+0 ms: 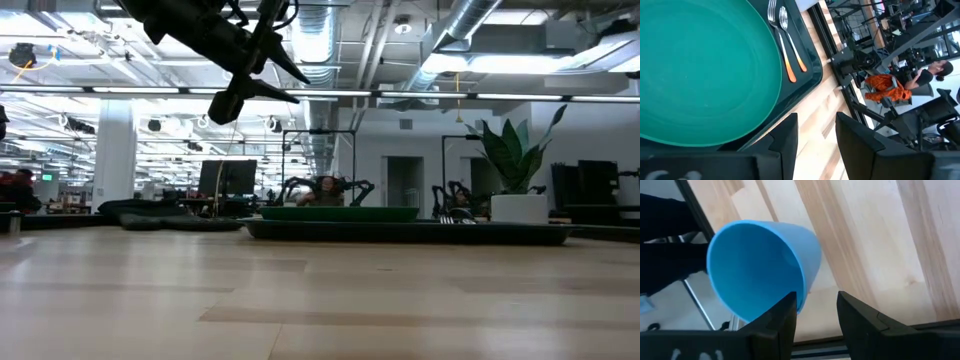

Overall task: Pick and place plate/cup/fork/spoon on tray
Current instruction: Put the blue cup on the black tray to the top left of the green plate

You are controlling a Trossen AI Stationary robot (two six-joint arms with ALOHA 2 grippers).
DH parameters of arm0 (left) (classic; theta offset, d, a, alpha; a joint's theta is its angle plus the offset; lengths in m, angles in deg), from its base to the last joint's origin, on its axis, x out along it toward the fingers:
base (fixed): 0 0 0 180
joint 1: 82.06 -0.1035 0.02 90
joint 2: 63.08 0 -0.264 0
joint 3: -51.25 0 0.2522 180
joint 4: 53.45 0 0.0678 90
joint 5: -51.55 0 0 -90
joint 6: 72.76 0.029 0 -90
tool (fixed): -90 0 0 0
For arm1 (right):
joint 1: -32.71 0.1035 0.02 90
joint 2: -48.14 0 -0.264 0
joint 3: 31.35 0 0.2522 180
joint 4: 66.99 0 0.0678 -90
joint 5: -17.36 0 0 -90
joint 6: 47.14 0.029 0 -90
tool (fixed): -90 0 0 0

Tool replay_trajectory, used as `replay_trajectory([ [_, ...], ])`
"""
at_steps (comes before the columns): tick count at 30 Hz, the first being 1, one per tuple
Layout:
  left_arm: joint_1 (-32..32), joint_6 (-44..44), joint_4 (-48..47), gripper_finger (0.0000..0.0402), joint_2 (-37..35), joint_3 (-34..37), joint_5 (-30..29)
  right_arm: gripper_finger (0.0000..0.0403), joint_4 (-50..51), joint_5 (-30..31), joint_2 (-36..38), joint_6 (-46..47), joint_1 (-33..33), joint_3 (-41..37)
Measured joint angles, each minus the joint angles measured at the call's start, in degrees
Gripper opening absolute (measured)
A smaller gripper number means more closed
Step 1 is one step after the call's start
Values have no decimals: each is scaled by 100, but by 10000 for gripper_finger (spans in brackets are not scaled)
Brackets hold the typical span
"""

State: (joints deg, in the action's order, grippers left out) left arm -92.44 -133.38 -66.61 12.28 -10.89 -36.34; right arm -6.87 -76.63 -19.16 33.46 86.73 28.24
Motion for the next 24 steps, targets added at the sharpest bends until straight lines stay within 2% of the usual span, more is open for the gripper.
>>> replay_trajectory([
  [8,-11,0,-28,116,0,0,-16,157,-257,-7,-144,-2,-50,-235],
  [11,-11,1,-31,116,1,0,2,116,-246,-13,-143,-105,-111,-243],
  [14,-11,-3,-35,116,2,1,24,43,-160,-19,-134,-326,-237,-243],
  [16,-11,-1,-75,116,2,2,68,16,-102,-23,-112,-605,-374,-245],
  [20,-37,-1,-172,116,2,4,235,13,298,-4,-84,-1438,-916,-198],
  [24,-37,10,-171,116,2,4,313,9,872,44,-84,-2763,-1831,-51],
])
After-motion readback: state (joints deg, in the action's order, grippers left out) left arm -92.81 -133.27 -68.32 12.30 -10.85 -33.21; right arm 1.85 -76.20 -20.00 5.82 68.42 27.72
